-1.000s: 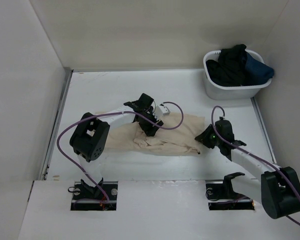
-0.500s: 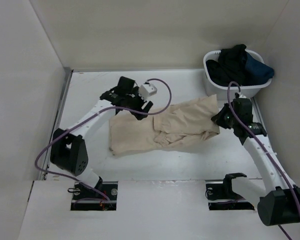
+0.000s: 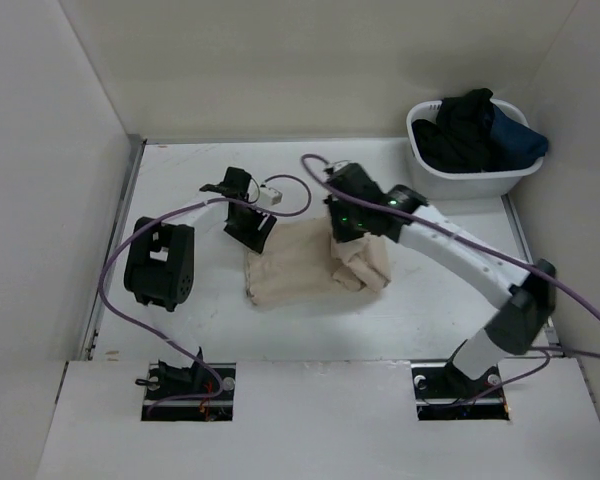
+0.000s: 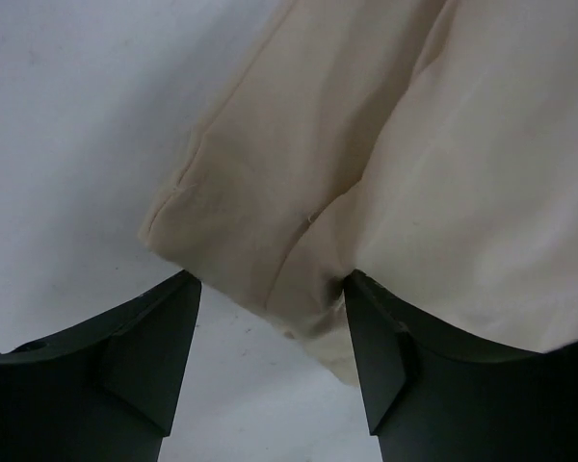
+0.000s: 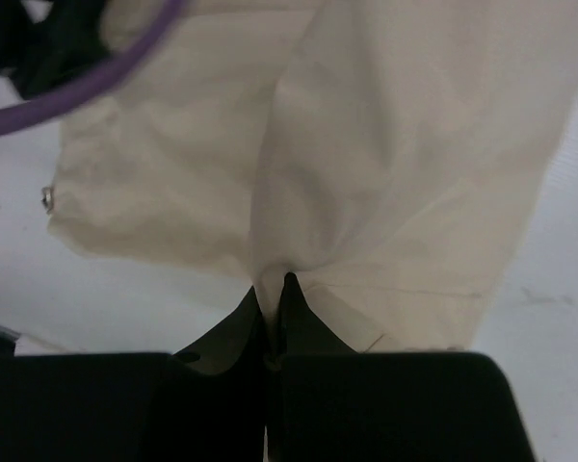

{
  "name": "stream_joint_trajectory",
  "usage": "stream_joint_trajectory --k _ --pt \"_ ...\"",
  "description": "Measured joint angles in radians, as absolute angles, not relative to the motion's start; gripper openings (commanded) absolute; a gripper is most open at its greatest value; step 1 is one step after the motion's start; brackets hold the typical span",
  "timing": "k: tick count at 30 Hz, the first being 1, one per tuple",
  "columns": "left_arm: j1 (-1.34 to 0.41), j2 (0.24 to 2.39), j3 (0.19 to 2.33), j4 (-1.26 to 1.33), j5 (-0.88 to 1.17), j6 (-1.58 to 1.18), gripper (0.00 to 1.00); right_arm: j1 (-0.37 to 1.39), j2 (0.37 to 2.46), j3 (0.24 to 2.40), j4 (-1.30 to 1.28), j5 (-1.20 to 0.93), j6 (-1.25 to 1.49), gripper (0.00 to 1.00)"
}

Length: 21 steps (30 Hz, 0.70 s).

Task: Fold and stack the trousers
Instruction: Fold the trousers

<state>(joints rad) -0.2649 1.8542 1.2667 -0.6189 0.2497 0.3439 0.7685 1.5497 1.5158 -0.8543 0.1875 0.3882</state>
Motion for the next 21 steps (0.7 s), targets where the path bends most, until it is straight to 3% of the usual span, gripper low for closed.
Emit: stream_joint_trajectory --k 6,15,17,21 --pt "-0.208 1.892 1.269 -0.606 0.212 0.323 0.59 0.944 1.859 1.798 -0.871 0.162 0.385 0.0" --pt "-0.114 1.938 1.323 -0.584 0.317 0.304 0.51 1.0 2.035 1.974 -0.806 0.052 0.373 0.05" --pt "-0.099 1.948 1.334 -0.577 0.346 0.298 0.51 1.004 2.069 2.003 -0.773 0.017 0.358 0.1" --pt "-0.067 1.949 1.335 -0.576 0.385 0.297 0.56 1.01 2.106 2.014 -0.7 -0.066 0.34 0.44"
